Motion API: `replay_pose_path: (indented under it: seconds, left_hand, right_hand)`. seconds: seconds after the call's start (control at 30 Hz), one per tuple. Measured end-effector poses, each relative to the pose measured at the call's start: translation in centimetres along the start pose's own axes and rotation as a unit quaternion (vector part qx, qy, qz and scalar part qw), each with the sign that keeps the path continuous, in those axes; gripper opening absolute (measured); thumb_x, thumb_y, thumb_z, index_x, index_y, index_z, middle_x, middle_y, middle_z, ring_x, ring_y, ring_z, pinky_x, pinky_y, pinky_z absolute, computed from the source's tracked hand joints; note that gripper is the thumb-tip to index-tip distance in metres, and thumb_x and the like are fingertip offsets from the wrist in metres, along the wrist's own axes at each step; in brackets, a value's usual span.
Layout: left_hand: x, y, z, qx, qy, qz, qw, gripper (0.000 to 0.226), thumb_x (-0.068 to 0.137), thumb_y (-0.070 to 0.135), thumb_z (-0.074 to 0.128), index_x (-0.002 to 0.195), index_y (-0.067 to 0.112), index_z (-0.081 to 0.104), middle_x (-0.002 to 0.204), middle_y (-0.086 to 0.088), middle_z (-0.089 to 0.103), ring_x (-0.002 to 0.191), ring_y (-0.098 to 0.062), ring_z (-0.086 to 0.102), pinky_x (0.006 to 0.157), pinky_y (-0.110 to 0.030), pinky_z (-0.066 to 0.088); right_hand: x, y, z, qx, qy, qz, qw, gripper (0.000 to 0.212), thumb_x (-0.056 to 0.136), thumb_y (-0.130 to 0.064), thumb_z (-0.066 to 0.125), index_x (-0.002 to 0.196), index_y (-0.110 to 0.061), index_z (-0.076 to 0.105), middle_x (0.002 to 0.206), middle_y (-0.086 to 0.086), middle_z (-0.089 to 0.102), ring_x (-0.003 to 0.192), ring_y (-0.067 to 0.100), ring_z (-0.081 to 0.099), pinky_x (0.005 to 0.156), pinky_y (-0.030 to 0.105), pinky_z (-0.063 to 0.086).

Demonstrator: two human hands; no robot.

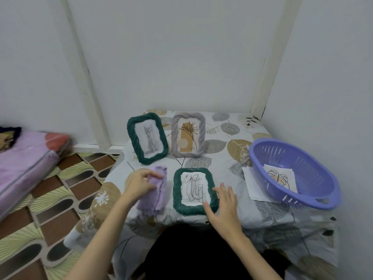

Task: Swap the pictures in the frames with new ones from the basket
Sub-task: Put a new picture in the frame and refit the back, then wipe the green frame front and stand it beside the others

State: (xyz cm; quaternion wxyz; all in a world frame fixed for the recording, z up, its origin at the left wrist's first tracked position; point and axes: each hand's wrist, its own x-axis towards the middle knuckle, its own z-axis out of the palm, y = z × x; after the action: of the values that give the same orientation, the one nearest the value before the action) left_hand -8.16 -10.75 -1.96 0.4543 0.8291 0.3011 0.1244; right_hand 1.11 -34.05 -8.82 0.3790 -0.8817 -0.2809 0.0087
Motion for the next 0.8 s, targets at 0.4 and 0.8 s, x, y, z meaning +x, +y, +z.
replay_pose_path:
  seconds: [0.4, 0.8]
  left_hand:
    - [1.1, 3.4, 5.8, -0.158, -0.100, 0.102, 0.977, 0.025, 0.087, 0.013, 0.060, 0.105, 0.030, 0.062, 0.108, 0.004, 0.065, 0.101, -0.012, 0.057, 0.083, -0.023, 0.047]
    - [4.6, -2.0, 6.3, 0.212, -0.247, 0.124, 0.937, 0.147, 0.026, 0.093, 0.048, 0.149, 0.025, 0.001, 0.154, 0.013, -0.012, 0.142, -0.012, -0.018, 0.115, -0.040, -0.010]
  right_hand:
    - [5.8, -2.6, -3.9, 0.162, 0.104, 0.024, 0.981, 0.028, 0.080, -0.010, 0.067, 0.106, -0.017, 0.060, 0.096, -0.002, 0.062, 0.084, 0.012, 0.058, 0.071, 0.022, 0.050]
    - [5.7, 1.2, -1.8, -0.232, -0.069, -0.114, 0.964, 0.092, 0.069, -0.081, -0.010, 0.140, -0.038, 0.029, 0.147, -0.013, 0.028, 0.123, 0.019, 0.029, 0.096, 0.035, 0.025]
